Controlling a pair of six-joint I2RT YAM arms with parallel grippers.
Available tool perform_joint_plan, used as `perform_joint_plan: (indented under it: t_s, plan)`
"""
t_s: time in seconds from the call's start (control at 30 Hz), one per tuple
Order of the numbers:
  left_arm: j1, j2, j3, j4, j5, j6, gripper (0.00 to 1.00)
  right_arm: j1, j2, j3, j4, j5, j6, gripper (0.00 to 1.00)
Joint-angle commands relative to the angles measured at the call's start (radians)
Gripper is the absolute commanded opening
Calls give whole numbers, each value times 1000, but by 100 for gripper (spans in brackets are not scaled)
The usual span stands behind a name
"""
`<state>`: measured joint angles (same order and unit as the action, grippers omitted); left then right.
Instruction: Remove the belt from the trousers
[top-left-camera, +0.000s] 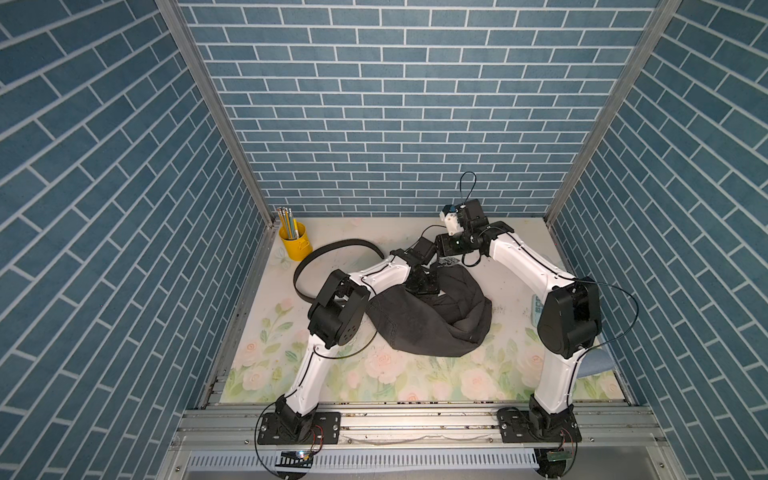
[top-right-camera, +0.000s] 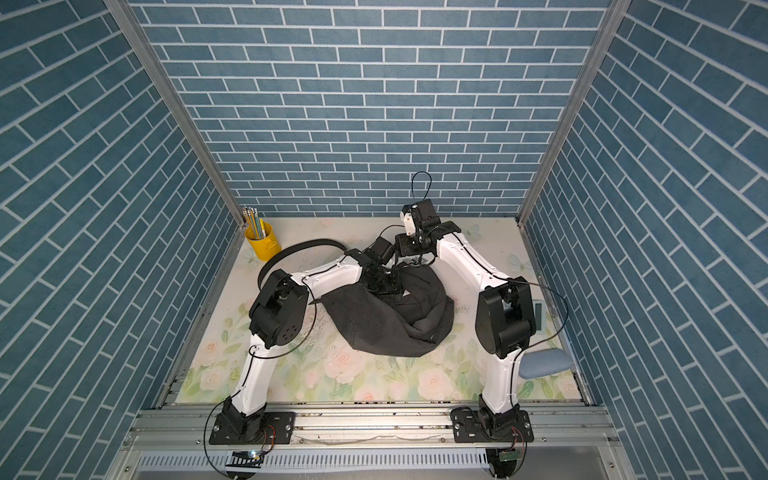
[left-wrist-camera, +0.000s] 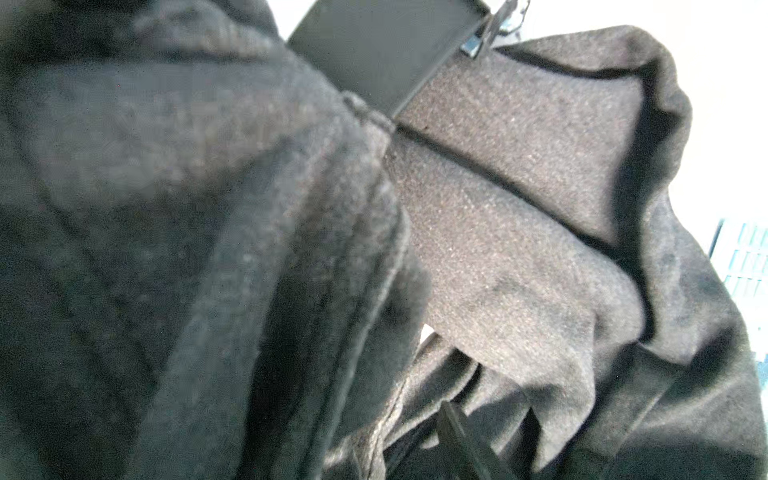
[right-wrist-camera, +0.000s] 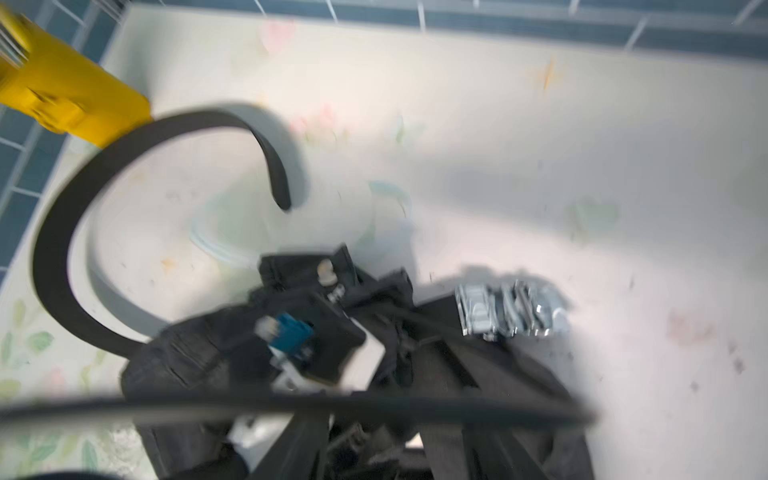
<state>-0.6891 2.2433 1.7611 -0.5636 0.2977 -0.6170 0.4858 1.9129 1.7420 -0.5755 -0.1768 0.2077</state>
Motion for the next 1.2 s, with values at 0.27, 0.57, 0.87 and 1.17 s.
perform_joint_plan:
  t_s: [0.27,0.57,0.87,1.17]
  plan:
    - [-3,25,-29,-2,-45,12,54,45,0,54,24,-132,46,56]
    - [-3,47,-1,-24,-69,10,54,17,-97,46,-169,-91,8,57]
    - [23,79,24,-88,-157,-25,54,-3,-140,79,-376,-115,1,57]
    - [40,15,-32,-63,-149,-32,54,-91,-149,-171,-207,-14,-68,57]
